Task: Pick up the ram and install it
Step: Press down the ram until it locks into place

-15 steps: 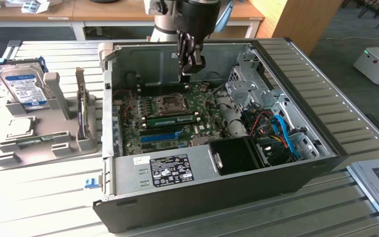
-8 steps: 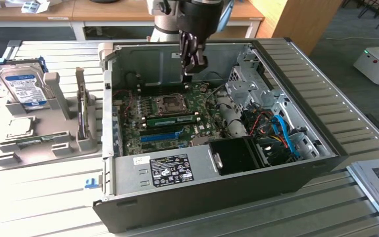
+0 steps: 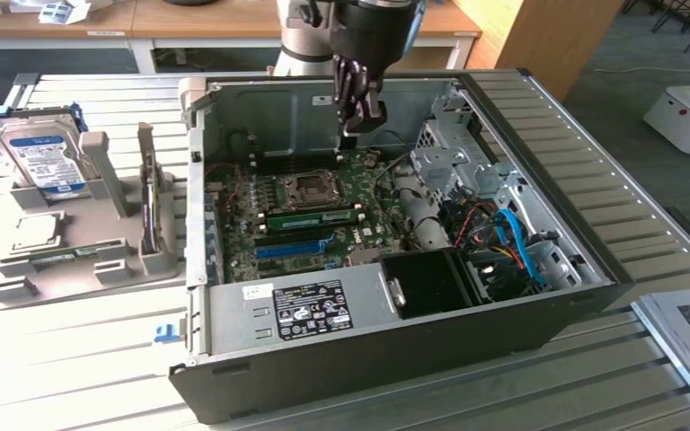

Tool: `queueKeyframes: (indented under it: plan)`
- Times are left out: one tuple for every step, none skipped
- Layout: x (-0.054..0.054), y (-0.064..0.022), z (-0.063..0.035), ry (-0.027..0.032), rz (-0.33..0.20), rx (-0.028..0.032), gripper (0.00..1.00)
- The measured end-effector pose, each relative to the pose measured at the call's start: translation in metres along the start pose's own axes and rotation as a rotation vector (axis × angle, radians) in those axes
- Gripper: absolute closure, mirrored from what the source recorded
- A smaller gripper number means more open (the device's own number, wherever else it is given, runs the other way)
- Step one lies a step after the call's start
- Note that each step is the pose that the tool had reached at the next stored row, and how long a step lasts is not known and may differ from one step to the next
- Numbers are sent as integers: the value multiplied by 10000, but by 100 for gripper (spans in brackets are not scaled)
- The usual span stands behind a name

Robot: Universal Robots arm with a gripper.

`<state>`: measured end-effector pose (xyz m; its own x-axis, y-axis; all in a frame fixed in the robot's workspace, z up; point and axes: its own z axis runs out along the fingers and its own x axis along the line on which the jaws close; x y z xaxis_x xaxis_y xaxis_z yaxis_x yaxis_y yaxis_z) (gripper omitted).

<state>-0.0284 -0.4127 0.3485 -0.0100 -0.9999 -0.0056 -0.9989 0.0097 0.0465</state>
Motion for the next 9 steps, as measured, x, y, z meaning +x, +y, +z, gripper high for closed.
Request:
queueKeyframes:
  plan:
    - [0,-11,0,-3,0,5,90]
    - [0,-22,0,-5,-1,10,90]
    - [0,-32,-1,-8,-1,14,90]
    - [0,-43,-1,-10,-1,19,90]
    - [-1,-53,-1,-13,-1,23,90]
    - [-1,-65,-1,-16,-1,29,90]
    - [-1,-76,-2,-18,-2,33,90]
    - [-1,-87,-2,-21,-2,36,90]
    - [-1,-99,-2,-23,-2,39,90]
